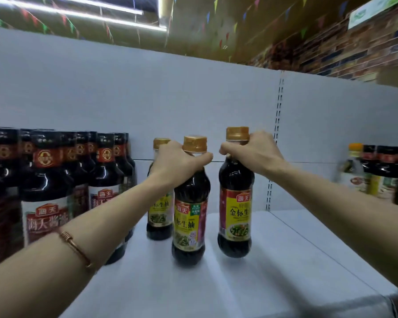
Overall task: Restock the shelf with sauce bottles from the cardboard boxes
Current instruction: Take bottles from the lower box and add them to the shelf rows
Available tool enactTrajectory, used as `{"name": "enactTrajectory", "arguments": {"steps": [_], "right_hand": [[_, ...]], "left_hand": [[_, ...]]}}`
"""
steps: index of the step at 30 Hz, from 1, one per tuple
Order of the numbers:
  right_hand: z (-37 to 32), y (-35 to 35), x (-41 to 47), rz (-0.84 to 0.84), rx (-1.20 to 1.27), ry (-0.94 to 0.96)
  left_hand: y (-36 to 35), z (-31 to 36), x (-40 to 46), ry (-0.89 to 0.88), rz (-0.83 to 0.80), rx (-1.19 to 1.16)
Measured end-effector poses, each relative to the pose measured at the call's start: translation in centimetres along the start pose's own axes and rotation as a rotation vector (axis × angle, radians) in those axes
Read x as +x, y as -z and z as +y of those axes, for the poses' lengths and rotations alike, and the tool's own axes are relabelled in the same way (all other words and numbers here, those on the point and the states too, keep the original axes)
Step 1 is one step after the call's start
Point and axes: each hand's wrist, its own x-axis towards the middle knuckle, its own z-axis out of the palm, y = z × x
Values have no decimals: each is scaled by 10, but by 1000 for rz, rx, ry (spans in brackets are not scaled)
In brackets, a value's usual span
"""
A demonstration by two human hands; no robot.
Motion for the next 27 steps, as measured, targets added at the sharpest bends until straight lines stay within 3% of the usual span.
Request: {"name": "enactTrajectory", "arguments": {"steps": [5,10,15,20,27], "right_hand": [[32,-18,3,-56,-11,45],[61,-29,4,6,86,25],[65,-43,-2,-19,314,32],[65,-41,-4,-192,600,-9],[63,-39,-6,-219,637,-71]], "left_hand": [[-15,-8,-4,26,79,84],[-16,-19,-5,92,182,89],[-26,-18,-7,131,116,37],[-27,-18,-21,235,89,-43],[-22,-22,-47,260,-9,-116]]}}
